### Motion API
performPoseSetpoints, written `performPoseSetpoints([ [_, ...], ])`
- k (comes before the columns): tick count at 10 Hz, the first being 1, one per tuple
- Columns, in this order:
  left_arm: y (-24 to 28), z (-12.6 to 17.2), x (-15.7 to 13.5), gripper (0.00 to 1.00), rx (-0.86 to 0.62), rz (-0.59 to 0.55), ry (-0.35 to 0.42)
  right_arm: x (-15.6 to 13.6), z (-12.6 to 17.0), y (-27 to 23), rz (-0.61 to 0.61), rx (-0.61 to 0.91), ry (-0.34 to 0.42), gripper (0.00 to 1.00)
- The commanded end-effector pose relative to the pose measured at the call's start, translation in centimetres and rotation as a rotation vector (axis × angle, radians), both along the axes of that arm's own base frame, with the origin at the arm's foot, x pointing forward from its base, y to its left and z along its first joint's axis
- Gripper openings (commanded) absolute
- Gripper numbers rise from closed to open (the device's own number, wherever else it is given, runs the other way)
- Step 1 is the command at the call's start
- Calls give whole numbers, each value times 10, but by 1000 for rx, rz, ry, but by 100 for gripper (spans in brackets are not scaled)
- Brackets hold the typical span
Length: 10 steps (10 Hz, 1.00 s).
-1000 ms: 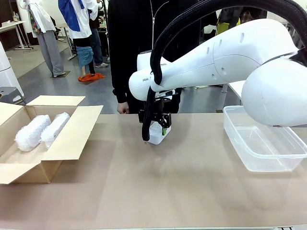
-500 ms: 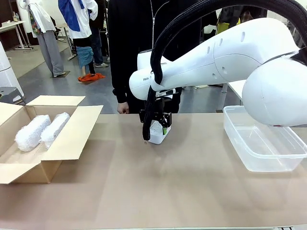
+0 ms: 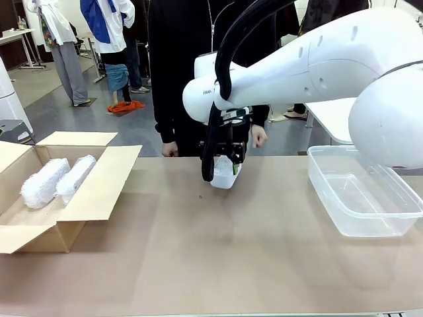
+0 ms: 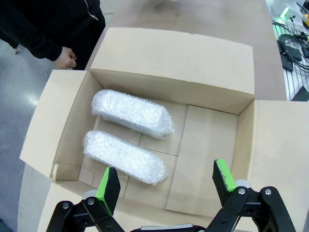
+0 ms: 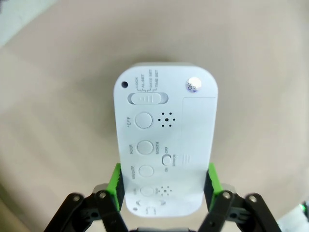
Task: Separate and place wrapped and unwrapped clocks.
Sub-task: Pick up the Digital clock indicated by the person.
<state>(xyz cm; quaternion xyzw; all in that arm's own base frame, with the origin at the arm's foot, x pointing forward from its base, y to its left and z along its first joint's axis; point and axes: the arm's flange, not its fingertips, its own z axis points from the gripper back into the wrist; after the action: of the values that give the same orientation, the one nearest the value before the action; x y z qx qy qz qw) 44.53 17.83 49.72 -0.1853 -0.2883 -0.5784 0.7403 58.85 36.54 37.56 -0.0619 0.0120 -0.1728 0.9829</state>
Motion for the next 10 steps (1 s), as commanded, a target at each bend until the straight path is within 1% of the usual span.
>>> performPoseSetpoints([
  [1, 1, 1, -1, 100, -11, -4, -6, 0, 22, -8, 123, 1, 8, 58],
  [2, 1, 1, -1, 100, -11, -4, -6, 0, 33, -10, 194, 14, 15, 38],
  [3, 1, 1, -1, 100, -11, -4, -6, 0, 46, -10, 255, 28, 14, 58],
  [4, 1, 1, -1, 100, -11, -4, -6, 0, 61, -9, 318, 35, 10, 18],
  [5, 1, 1, -1, 100, -11, -4, -6, 0, 73, -5, 353, 22, 3, 38],
  [6, 1, 1, -1, 100, -11, -4, -6, 1, 86, -1, 384, 14, 3, 0],
  [7, 1, 1, -1, 100, -11, -4, -6, 1, 96, 1, 398, 6, 6, 18],
  [8, 1, 1, -1, 100, -11, -4, -6, 3, 107, 4, 406, 2, -3, 0],
  [10, 1, 1, -1, 100, -11, -4, -6, 6, 119, 9, 419, -9, -20, 0],
])
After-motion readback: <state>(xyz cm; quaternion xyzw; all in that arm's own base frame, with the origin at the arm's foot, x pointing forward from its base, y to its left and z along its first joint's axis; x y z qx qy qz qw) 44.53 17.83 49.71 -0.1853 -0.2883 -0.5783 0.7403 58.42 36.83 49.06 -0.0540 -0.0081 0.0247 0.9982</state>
